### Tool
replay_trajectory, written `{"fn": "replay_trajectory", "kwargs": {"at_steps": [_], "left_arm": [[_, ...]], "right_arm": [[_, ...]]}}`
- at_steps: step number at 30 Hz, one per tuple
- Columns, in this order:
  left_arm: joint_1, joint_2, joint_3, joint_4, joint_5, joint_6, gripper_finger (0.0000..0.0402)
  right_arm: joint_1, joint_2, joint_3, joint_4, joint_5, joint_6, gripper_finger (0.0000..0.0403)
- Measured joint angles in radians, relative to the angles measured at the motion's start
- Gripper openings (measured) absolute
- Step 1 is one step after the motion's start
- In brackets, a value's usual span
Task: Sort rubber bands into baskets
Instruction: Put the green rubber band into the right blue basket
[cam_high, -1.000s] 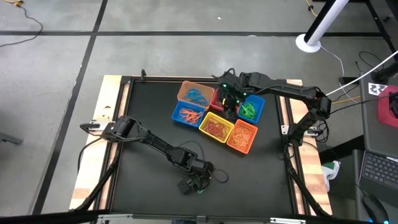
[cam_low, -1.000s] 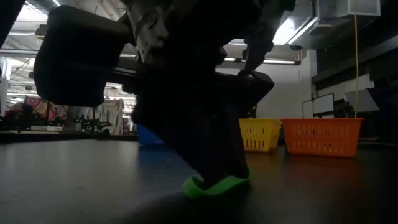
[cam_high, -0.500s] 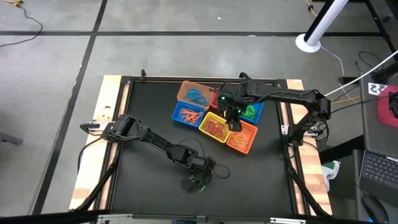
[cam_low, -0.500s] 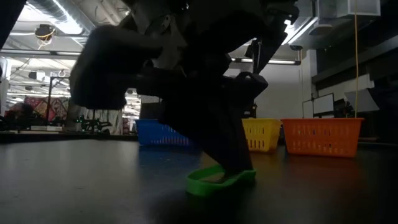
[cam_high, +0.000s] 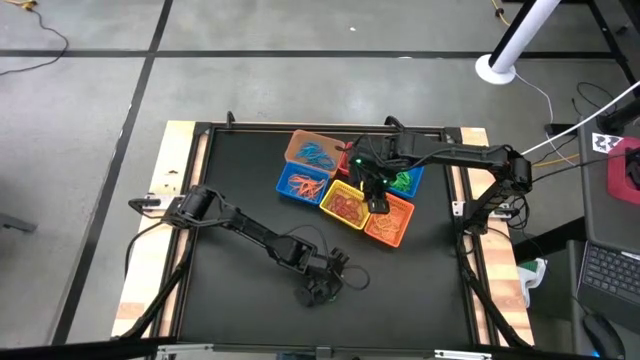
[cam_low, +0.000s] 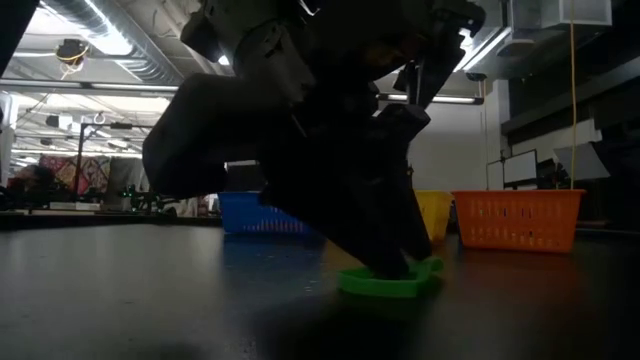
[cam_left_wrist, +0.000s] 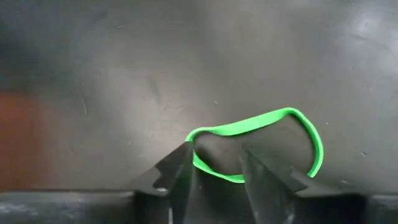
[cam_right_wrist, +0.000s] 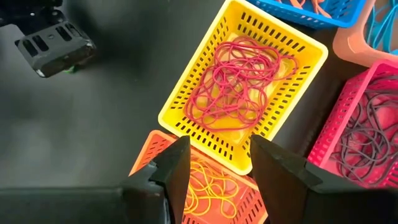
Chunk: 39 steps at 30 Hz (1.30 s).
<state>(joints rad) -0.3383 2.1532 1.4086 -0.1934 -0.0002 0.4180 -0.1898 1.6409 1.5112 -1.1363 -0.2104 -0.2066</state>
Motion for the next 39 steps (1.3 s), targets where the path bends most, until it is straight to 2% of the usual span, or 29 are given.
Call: {"fn": "replay_trajectory", "kwargs": {"at_steps": [5, 10, 15, 20, 24, 26, 32, 39], "left_arm": [[0.002, 0.0, 0.0, 0.002, -0.002, 0.0, 0.0161], [0.013, -0.001, 0.0, -0.004, 0.002, -0.072, 0.016], [0.039, -0.002, 0.0, -0.021, 0.038, -0.166, 0.0137], [0.064, -0.002, 0.002, -0.049, 0.089, -0.25, 0.0086], [0.075, -0.003, 0.002, -0.057, 0.093, -0.255, 0.0024], [0.08, -0.003, 0.002, -0.053, 0.095, -0.261, 0.0007], [0.1, 0.0, 0.051, -0.068, 0.096, -0.263, 0.0005], [0.166, 0.0, 0.181, -0.06, 0.1, -0.224, 0.0003]], "right_arm": [[0.0, 0.0, 0.0, -0.038, 0.0, 0.0, 0.0168], [0.0, 0.0, 0.0, -0.072, 0.0, 0.0, 0.0168], [0.0, 0.0, 0.0, -0.072, 0.0, 0.0, 0.0168], [0.0, -0.02, 0.0, -0.108, 0.0, 0.0, 0.0168], [0.0, -0.083, 0.0, -0.147, 0.018, 0.0, 0.0168], [0.0, -0.126, 0.0, -0.167, 0.025, -0.001, 0.0168], [0.0, -0.276, 0.0, -0.17, 0.045, 0.012, 0.0168], [0.0, -0.439, 0.0, -0.158, 0.113, 0.098, 0.0168]]}}
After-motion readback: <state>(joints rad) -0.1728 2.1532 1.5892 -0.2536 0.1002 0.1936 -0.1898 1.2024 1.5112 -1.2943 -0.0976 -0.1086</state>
